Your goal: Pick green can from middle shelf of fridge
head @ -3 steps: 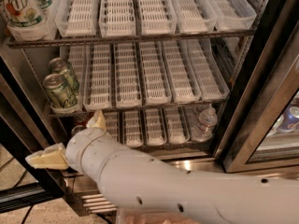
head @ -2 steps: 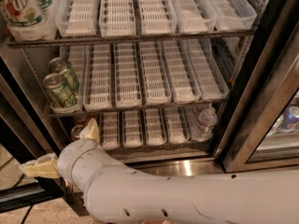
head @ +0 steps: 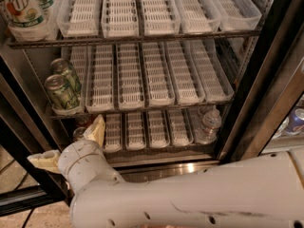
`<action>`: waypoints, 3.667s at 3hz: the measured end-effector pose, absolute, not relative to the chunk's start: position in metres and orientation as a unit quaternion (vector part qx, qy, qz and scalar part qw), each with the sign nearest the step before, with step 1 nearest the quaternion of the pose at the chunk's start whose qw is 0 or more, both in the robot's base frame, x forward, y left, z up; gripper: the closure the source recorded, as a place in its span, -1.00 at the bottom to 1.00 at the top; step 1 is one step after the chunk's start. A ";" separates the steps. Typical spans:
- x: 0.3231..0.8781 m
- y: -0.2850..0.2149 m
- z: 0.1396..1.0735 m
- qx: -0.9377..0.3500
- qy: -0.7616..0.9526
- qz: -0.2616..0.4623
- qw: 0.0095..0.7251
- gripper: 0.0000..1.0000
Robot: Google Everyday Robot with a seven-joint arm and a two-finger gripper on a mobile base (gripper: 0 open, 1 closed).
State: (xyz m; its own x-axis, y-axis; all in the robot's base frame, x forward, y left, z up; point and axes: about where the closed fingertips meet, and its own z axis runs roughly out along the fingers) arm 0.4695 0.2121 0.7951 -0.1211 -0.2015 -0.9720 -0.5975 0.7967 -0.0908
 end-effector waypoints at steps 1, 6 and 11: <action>0.496 0.171 0.812 -0.223 0.721 0.097 0.649 -1.00; 0.529 0.127 0.850 -0.110 0.679 0.024 0.726 -1.00; 0.544 0.184 0.848 -0.135 0.653 0.080 0.741 -0.70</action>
Offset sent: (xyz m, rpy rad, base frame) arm 0.0623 -0.1428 0.0653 0.0106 -0.3208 -0.5747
